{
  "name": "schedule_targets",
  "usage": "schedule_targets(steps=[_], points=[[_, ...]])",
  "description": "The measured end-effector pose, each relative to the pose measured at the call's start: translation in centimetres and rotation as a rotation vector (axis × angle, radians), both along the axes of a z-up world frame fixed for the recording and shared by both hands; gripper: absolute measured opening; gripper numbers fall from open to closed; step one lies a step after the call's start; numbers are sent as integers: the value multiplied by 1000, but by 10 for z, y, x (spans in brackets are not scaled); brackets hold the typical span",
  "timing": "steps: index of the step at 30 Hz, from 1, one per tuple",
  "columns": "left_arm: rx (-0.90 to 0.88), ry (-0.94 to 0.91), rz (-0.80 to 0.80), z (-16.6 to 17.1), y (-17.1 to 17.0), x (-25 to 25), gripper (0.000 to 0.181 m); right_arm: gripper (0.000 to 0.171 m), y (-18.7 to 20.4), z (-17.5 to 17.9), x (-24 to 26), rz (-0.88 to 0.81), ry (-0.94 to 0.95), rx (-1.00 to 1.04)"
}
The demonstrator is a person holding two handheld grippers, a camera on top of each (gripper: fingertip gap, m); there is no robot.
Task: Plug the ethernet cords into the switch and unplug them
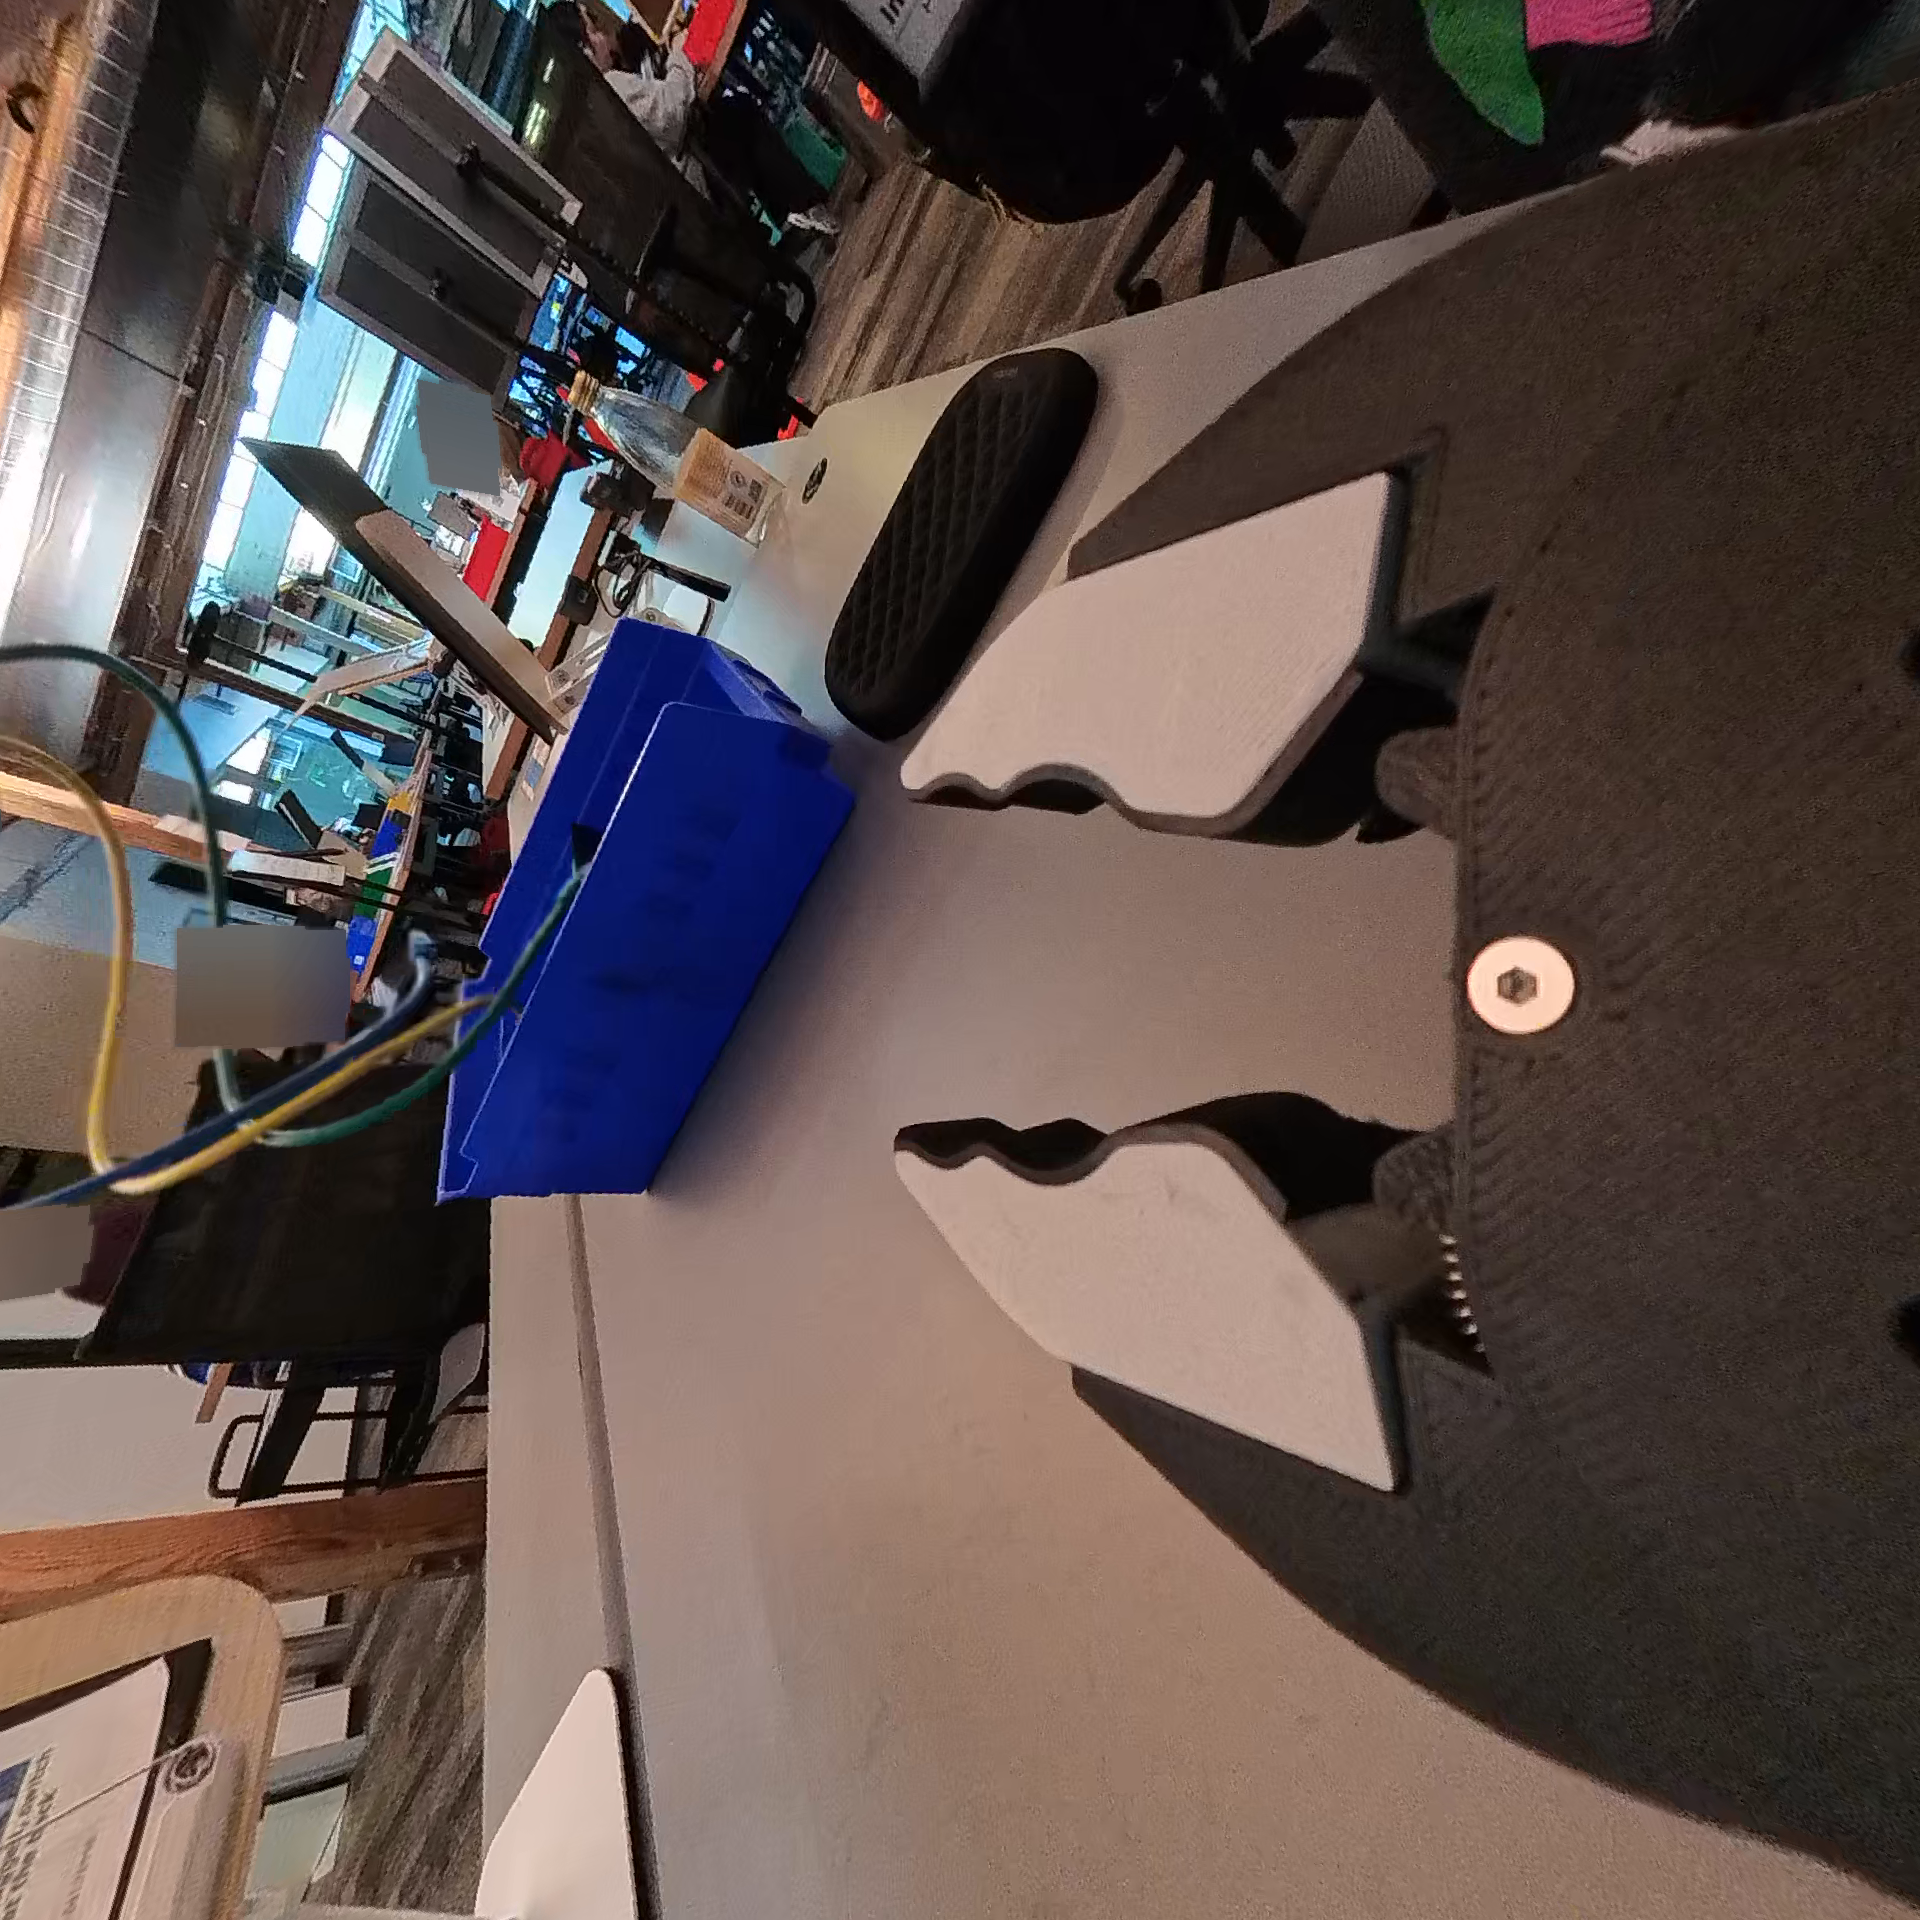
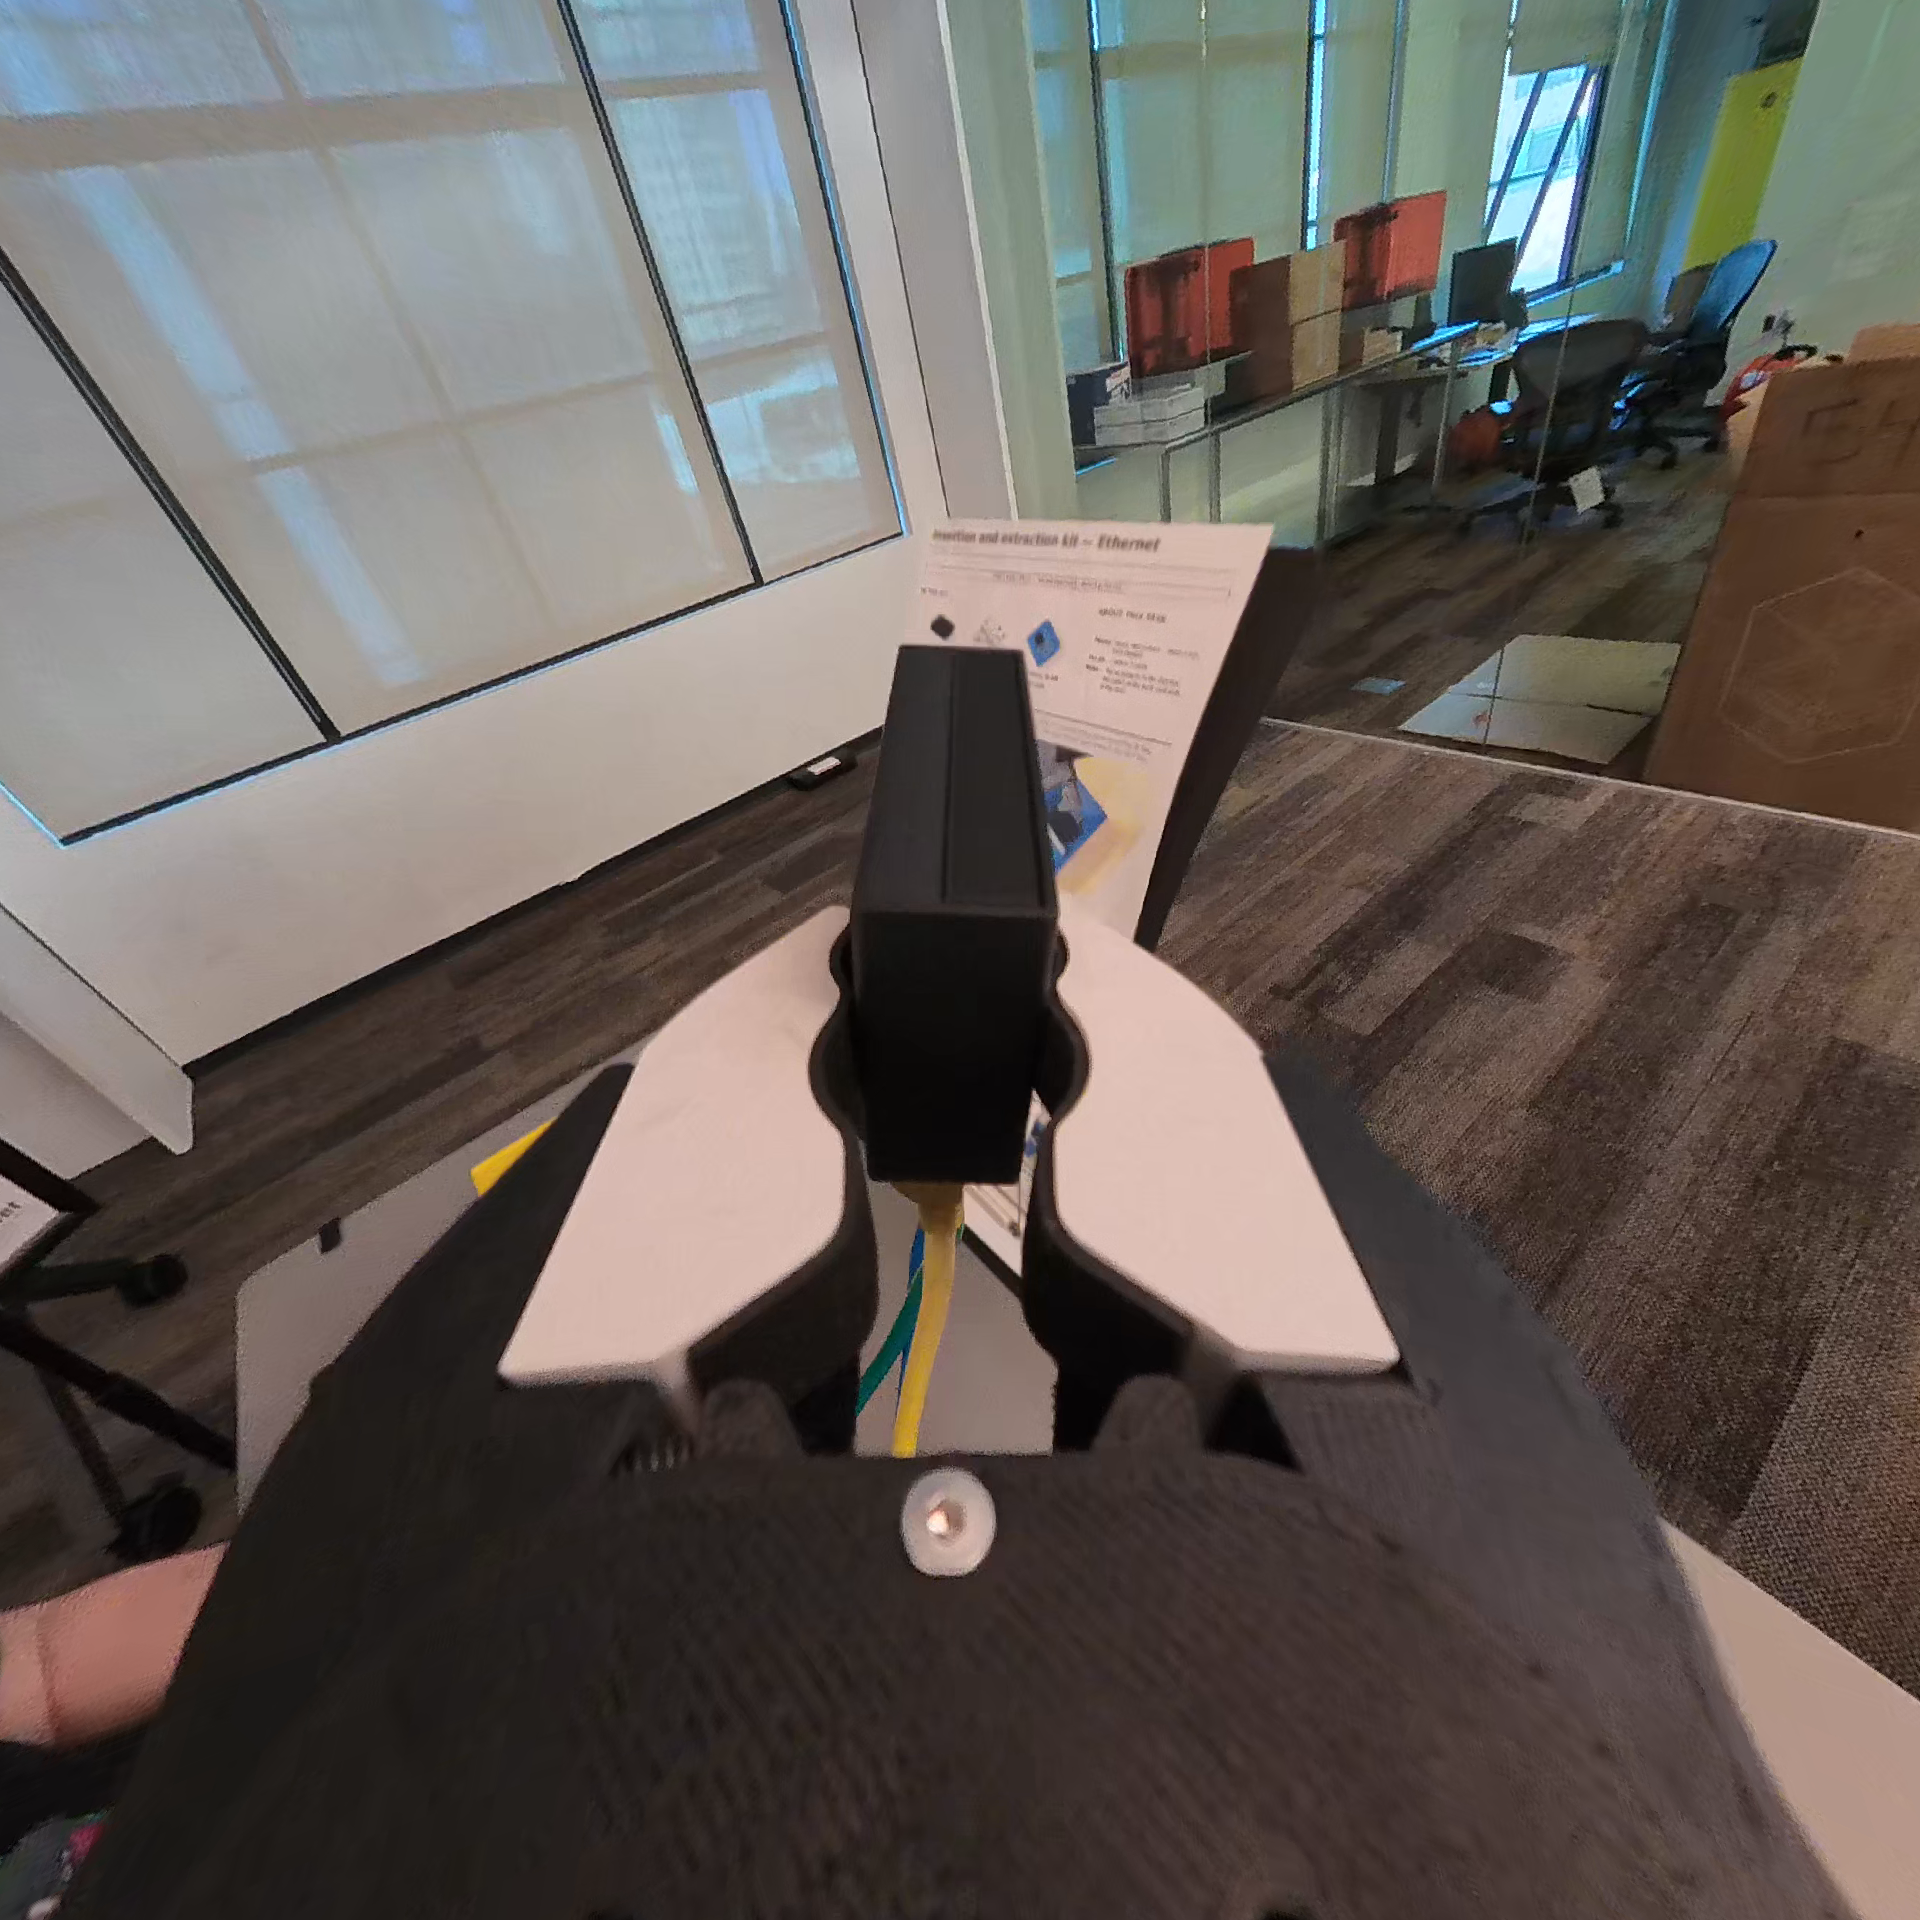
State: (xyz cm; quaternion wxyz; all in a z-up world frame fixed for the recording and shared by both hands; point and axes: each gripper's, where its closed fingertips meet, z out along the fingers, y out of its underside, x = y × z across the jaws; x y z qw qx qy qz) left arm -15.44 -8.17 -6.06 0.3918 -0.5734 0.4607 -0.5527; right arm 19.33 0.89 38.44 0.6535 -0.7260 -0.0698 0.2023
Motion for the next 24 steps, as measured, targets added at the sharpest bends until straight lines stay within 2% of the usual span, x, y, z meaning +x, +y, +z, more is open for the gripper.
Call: schedule_targets(steps=[3,6,10,16,24], points=[[4,-6,-11,1,-3,0,55,31,3,-22,4,0,-20,4],[7,4,-27,-1,-7,2,54,31,7,-35,27,-85,14,8],[25,22,-42,-4,-11,3,54,30,5,-18,46,-164,21,96],[49,41,-52,-7,-12,4,54,31,12,8,45,-169,-5,110],[97,56,-67,-9,-17,5,53,31,28,-7,33,-106,-70,56]])
